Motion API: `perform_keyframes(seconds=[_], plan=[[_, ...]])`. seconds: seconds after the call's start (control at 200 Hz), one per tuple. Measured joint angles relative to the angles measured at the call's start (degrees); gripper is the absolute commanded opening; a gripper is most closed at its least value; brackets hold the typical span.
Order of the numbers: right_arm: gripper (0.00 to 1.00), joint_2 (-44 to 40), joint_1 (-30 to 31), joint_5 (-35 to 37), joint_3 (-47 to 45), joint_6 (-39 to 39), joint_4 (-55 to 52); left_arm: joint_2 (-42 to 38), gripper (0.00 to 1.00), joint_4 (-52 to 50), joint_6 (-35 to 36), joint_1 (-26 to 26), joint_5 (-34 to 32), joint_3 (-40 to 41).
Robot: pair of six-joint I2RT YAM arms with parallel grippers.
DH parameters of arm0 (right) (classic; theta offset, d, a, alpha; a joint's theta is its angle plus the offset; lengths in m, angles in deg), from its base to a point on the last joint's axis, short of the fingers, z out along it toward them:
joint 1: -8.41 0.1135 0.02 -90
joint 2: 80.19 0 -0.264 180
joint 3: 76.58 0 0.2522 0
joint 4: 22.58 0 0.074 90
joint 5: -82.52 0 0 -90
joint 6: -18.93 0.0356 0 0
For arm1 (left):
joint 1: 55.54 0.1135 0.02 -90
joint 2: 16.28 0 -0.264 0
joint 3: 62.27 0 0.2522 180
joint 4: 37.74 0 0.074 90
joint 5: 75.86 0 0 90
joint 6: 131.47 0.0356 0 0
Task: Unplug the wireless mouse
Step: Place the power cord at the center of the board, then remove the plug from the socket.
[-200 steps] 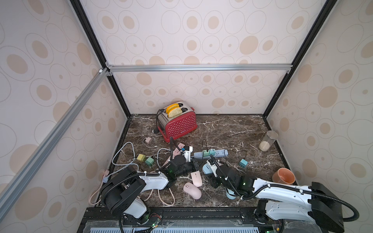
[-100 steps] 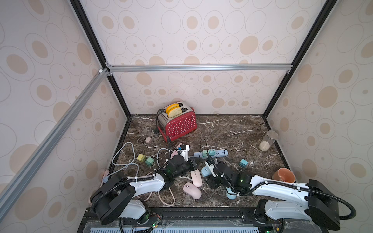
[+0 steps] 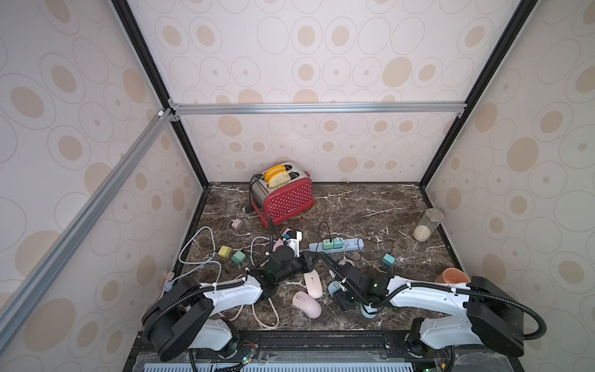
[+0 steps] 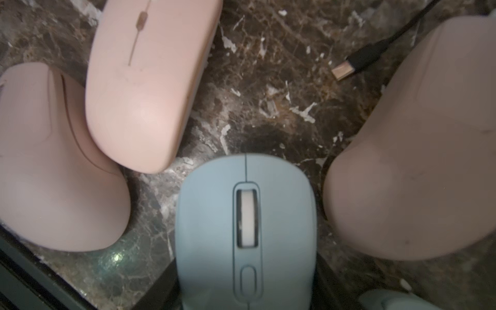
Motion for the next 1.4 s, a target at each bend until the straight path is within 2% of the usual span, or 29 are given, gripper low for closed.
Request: perform_keyframes(seconds=[0.215,0.421,0.541,0.656,0.816,0.921,1.021,1.172,1.257,1.402], plan=[[0.79,1.0,-0.6,-0.6,1.3,0.1,1.0,-2.3,0.61,-8.9,3.5,0.7,-0.6,-0.7],[0.79,-5.2,-1.7,1.0,1.4,0.2,0.7,-6.9,0.72,-15.2,6.0,3.0,-1.7,-0.7],[0.78,-9.7,-5.1,2.3,2.0,0.2,-0.2,-10.5,0.74,-20.6,8.3,4.9,-3.1,-1.2],[0.76,-12.5,-12.6,2.2,3.2,0.0,-1.3,-12.5,0.74,-26.4,11.8,5.5,-4.6,-4.5],[0.72,-12.4,-25.3,-1.0,5.9,-0.4,-3.3,-12.2,0.72,-33.2,18.9,5.0,-4.2,-13.4],[0.71,-10.0,-31.5,-3.2,7.7,-0.4,-3.6,-9.3,0.72,-38.7,25.4,1.6,-4.8,-22.3],[0.71,-7.9,-33.6,-5.1,8.5,-0.4,-3.5,-5.0,0.7,-42.2,30.9,-2.6,-3.3,-29.4],[0.71,-6.1,-35.2,-7.5,8.6,-0.4,-3.0,1.7,0.72,-48.4,38.3,-6.6,-1.5,-35.2],[0.72,-5.6,-36.0,-8.6,8.6,-0.4,-2.5,6.2,0.72,-53.5,42.1,-7.3,-2.1,-39.9],[0.73,-5.2,-37.4,-10.5,8.6,-0.4,-1.6,15.8,0.67,-63.6,49.3,-6.9,-6.4,-53.0]])
